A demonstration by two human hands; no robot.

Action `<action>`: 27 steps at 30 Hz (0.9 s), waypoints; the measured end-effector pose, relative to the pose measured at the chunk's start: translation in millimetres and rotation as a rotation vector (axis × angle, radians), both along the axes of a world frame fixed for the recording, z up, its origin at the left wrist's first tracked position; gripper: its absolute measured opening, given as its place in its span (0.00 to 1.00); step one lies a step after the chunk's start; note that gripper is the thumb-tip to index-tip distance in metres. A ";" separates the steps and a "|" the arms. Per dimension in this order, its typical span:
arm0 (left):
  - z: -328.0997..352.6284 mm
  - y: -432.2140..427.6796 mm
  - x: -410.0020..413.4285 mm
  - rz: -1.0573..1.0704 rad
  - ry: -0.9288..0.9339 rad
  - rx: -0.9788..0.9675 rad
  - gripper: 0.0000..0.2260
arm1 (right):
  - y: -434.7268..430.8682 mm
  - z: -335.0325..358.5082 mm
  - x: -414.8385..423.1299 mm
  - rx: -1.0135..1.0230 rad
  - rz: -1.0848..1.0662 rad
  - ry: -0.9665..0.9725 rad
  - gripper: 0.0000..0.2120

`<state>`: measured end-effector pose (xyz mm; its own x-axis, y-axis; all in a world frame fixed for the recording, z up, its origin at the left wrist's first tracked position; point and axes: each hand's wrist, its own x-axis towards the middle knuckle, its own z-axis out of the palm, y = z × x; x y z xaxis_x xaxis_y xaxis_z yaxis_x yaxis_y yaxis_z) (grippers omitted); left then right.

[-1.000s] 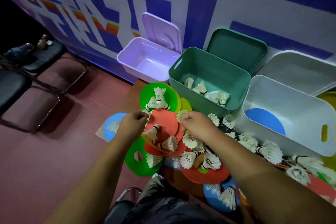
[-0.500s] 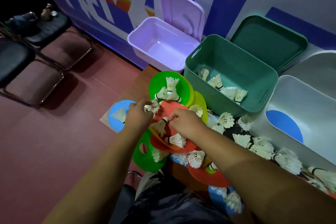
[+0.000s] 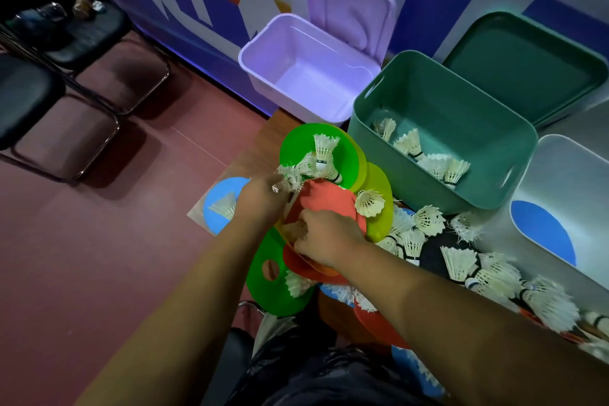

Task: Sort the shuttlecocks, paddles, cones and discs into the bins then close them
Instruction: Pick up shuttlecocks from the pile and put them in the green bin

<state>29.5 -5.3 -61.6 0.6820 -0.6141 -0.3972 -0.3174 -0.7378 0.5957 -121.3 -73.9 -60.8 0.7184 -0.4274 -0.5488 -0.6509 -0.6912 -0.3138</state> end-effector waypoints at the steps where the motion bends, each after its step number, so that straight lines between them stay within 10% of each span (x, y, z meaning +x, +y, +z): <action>1: 2.6 0.5 0.3 0.033 0.011 -0.026 0.19 | 0.7 0.4 0.3 -0.006 0.006 -0.007 0.18; 11: 28.5 6.4 7.7 0.251 0.150 -0.247 0.13 | -11.6 17.6 -12.4 -0.013 -0.227 -0.051 0.04; 18: 45.2 -6.1 -7.4 0.207 0.184 -0.337 0.09 | -35.6 39.0 -37.2 0.093 -0.521 -0.182 0.23; 27: 79.6 -49.1 -50.8 0.097 0.228 -0.437 0.07 | -77.2 85.1 -95.6 0.125 -0.890 -0.385 0.21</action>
